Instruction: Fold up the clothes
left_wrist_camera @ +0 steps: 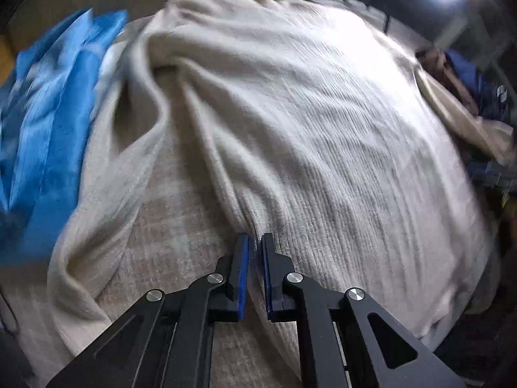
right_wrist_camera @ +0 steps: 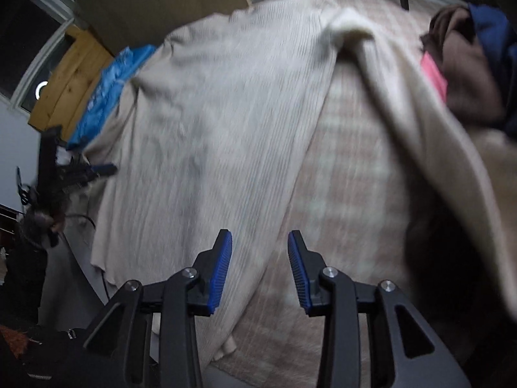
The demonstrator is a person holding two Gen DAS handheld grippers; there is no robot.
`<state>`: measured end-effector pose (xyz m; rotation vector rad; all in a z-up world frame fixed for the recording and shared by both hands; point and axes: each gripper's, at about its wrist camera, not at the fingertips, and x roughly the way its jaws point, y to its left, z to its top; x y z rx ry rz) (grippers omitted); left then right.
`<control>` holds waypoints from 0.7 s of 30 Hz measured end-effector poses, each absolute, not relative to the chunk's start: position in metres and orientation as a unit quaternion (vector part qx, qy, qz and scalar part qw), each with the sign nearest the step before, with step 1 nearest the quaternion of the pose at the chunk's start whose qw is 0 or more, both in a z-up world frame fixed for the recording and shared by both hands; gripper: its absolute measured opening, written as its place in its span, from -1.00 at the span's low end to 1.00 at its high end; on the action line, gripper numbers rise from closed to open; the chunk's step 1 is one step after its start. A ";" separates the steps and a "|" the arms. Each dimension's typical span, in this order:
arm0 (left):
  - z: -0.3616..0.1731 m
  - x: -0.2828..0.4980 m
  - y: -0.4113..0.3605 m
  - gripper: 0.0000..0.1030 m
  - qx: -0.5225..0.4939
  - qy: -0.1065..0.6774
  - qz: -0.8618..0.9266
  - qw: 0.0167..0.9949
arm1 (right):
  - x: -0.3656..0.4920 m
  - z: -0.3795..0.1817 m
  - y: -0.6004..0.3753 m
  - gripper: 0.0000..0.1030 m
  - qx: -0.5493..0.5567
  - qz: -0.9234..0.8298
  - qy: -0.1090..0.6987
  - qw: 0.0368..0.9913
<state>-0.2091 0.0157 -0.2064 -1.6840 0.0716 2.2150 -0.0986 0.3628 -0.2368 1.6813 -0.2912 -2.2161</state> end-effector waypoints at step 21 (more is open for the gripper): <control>-0.214 -0.087 0.025 -0.31 -0.640 0.000 0.740 0.207 | -0.008 -0.253 0.360 -0.31 0.580 -0.780 -0.112 0.205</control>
